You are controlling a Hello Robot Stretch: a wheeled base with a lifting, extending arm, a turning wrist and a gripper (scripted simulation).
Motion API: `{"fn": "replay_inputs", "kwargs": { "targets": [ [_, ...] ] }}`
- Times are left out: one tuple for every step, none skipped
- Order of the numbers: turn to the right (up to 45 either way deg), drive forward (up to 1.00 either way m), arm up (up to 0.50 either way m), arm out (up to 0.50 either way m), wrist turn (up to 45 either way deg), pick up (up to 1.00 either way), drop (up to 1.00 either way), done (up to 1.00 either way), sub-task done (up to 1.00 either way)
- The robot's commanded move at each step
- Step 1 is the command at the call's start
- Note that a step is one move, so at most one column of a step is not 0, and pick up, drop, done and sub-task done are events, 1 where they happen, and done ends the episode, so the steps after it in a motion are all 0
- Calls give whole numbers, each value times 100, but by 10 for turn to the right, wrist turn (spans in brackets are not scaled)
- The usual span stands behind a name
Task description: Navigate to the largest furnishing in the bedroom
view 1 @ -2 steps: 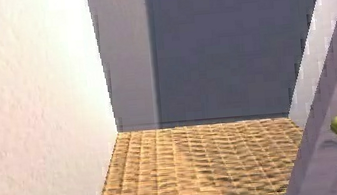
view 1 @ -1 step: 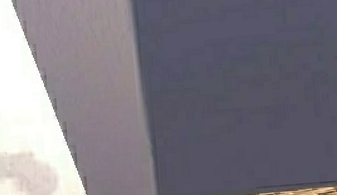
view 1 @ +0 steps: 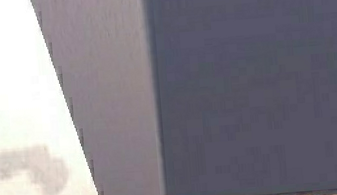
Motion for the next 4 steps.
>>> {"fn": "replay_inputs", "kwargs": {
  "targets": [
    [0, 5, 0, 0, 0, 0, 0, 0, 0],
    [450, 0, 0, 0, 0, 0, 0, 0, 0],
    [90, 0, 0, 0, 0, 0, 0, 0, 0],
    [0, 55, 0, 0, 0, 0, 0, 0, 0]
  ]
}}
